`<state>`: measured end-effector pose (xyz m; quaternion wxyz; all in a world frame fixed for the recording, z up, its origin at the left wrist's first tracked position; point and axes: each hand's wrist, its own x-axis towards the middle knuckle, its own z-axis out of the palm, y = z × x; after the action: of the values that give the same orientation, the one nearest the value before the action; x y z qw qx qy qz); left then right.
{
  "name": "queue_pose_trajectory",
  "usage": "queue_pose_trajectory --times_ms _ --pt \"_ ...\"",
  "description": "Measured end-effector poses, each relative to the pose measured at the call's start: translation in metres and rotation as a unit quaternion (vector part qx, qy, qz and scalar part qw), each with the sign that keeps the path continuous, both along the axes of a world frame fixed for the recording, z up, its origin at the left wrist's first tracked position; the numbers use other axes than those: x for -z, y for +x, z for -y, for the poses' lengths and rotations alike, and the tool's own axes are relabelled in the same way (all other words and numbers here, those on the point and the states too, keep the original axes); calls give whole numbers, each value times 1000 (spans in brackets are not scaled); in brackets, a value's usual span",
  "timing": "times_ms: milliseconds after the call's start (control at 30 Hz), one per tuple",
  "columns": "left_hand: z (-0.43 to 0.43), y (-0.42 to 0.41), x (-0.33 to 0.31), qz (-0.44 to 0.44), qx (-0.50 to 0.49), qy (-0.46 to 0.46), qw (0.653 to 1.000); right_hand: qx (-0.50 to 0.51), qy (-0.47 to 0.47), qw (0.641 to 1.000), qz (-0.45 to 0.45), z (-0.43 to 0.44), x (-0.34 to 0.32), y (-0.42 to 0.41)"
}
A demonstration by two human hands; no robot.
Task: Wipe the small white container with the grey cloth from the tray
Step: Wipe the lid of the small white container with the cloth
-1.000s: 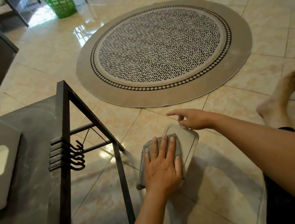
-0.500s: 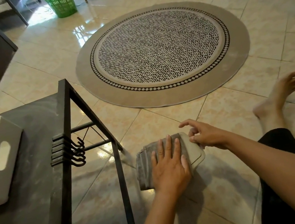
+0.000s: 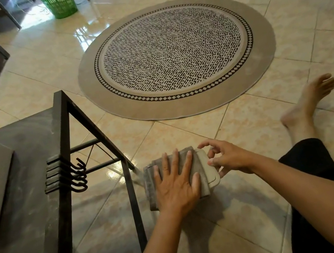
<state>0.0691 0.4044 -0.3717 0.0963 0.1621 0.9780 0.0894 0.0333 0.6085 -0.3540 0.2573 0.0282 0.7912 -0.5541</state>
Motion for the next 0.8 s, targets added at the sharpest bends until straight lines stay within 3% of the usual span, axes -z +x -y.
queue_pose_trajectory --times_ms 133,300,800 --pt "-27 4 -1 -2 22 6 1000 -1 -22 1000 -5 1 2 2" --pt "-6 5 -1 -13 -56 0 998 17 -6 1000 -12 1 4 0" --pt "-23 -12 5 -29 15 -11 999 -5 -57 997 45 -5 1 -4"
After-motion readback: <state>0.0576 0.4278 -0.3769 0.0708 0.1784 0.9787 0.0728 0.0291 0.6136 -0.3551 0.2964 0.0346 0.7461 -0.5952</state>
